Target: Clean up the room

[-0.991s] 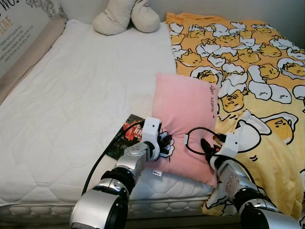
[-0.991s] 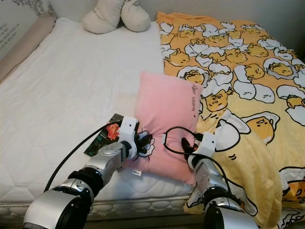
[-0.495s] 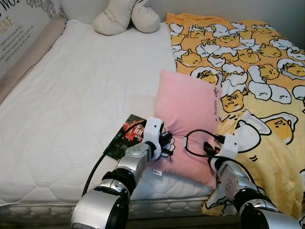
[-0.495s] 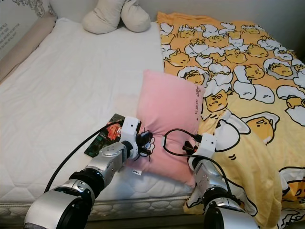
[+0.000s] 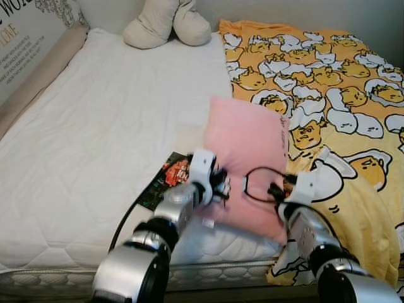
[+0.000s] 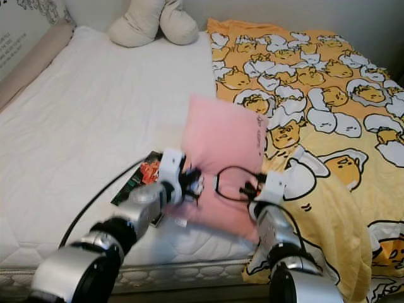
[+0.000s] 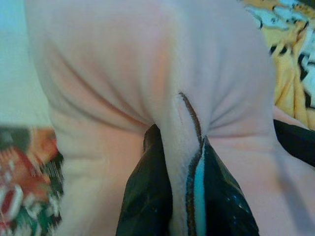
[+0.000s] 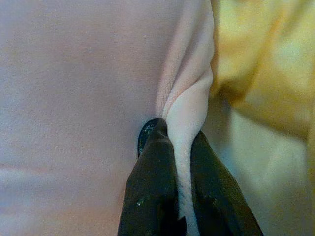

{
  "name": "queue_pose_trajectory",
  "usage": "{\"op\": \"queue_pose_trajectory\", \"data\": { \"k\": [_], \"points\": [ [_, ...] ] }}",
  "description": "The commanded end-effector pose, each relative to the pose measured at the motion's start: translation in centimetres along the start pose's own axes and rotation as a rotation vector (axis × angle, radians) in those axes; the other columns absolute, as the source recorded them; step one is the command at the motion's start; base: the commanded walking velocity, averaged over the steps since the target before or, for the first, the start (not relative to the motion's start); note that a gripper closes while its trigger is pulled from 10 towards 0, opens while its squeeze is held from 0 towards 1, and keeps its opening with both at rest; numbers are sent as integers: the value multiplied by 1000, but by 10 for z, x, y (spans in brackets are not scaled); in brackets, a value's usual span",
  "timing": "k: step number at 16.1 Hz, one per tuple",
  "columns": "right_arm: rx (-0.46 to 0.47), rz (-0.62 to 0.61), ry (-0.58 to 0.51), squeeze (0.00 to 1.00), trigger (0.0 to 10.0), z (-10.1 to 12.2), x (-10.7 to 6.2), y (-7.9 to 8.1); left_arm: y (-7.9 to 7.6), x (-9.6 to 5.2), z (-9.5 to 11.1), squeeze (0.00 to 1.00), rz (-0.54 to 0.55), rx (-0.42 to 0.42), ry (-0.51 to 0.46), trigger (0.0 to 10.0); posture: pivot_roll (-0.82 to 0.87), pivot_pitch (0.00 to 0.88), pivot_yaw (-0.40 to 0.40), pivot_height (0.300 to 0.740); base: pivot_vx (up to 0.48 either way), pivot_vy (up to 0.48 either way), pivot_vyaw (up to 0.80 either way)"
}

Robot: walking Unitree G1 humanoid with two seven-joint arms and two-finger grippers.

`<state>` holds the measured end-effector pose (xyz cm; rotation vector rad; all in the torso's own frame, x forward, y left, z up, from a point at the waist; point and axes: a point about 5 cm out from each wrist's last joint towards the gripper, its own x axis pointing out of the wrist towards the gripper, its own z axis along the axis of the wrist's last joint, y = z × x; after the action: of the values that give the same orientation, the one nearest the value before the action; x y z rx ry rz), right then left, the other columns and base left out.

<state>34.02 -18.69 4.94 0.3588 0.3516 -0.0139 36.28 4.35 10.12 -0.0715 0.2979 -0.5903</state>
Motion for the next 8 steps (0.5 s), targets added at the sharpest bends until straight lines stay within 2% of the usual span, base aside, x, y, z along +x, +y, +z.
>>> {"op": "queue_pose_trajectory", "data": {
  "k": [1, 2, 4, 6, 7, 8],
  "points": [
    [-34, 59, -126, 0, 0, 31, 4, 9, 5, 0, 36, 0, -27, 71, -127, 0, 84, 0, 10, 740, 0, 0, 0],
    [-44, 86, -167, 0, 0, 41, 5, 15, 6, 0, 45, 0, -40, 81, -159, 0, 83, 0, 13, 740, 0, 0, 0],
    [-105, 149, -319, 0, 0, 74, 1, 30, 10, -7, 71, 0, -63, 81, -282, 0, 94, 0, 18, 740, 0, 0, 0],
    [-183, 146, -442, 0, 0, 96, -9, 36, 18, -18, 84, 0, -33, 83, -364, 0, 94, 0, 26, 740, 0, 0, 0],
    [-183, 146, -442, 0, 0, 96, -9, 36, 18, -18, 84, 0, -33, 83, -364, 0, 94, 0, 26, 740, 0, 0, 0],
    [-206, 126, -475, 0, 10000, 96, -15, 36, 25, -26, 85, 0, 51, 104, -408, 0, 94, 0, 21, 740, 0, 0, 0]
  ]
}}
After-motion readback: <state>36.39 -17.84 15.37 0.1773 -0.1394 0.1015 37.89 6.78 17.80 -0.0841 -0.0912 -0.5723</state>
